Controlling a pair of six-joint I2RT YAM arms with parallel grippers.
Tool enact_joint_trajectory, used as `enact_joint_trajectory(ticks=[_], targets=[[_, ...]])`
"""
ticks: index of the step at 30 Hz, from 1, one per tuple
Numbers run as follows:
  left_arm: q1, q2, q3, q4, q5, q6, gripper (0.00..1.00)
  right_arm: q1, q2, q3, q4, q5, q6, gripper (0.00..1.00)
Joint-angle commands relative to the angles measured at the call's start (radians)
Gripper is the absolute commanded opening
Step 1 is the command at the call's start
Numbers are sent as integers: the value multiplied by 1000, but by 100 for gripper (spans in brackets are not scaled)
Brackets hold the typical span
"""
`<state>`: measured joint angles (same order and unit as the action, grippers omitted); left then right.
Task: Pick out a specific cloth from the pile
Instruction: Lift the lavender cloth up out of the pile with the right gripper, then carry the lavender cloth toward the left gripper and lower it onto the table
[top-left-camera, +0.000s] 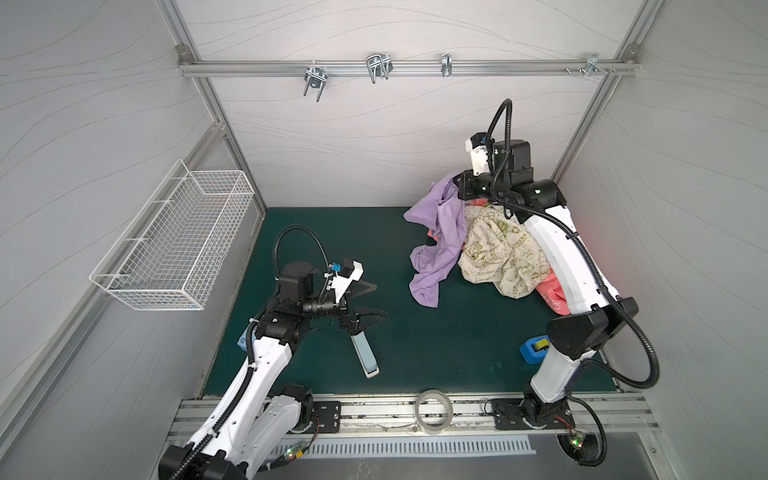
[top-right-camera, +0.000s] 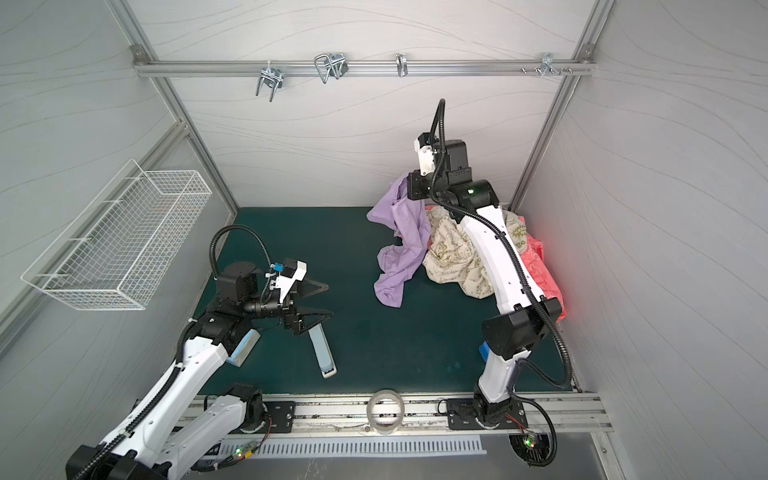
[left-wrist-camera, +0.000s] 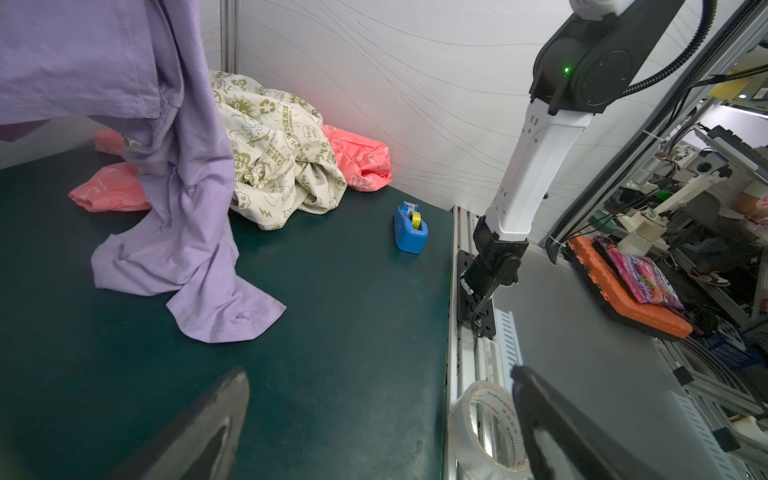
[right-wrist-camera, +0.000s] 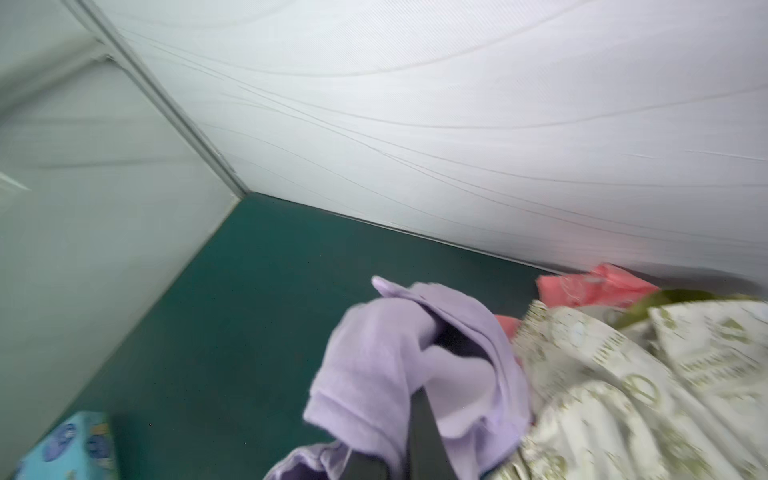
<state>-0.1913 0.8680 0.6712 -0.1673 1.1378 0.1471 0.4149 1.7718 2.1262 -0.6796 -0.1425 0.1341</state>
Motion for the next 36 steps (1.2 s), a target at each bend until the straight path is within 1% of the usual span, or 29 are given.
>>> enact_joint_trajectory(ticks=[1,2,4,7,9,12,15,17,19,22,24,27,30,32,36], targets=[[-7,-20,4,11,-13,22,99,24,-25,2,235,-279,130,0],[-7,-22,2,11,-18,20,99,31,-9,8,290,-347,169,0],[-8,-28,-1,14,-21,19,99,47,41,52,367,-440,240,0],[-10,-41,-4,18,-22,20,99,78,163,187,436,-576,345,0],[-13,-52,-4,19,-24,17,99,97,257,276,524,-669,466,0],[-24,-76,-13,22,-36,19,99,124,366,359,686,-732,610,0],[-38,-102,-22,20,-49,30,99,147,458,440,755,-751,661,0],[-42,-117,-28,20,-55,35,99,161,491,451,785,-767,673,0],[-45,-127,-33,20,-67,39,99,170,502,417,796,-792,668,0],[-43,-131,-36,21,-75,40,99,174,482,271,800,-824,645,0],[-44,-130,-36,20,-76,42,99,174,456,162,760,-827,590,0],[-43,-126,-36,19,-75,43,99,174,408,11,646,-801,466,0],[-43,-119,-36,18,-75,45,99,174,357,-115,517,-725,343,0],[-44,-116,-35,19,-76,46,99,174,336,-177,419,-649,262,0],[-44,-109,-35,18,-72,48,99,174,332,-224,199,-463,131,0]])
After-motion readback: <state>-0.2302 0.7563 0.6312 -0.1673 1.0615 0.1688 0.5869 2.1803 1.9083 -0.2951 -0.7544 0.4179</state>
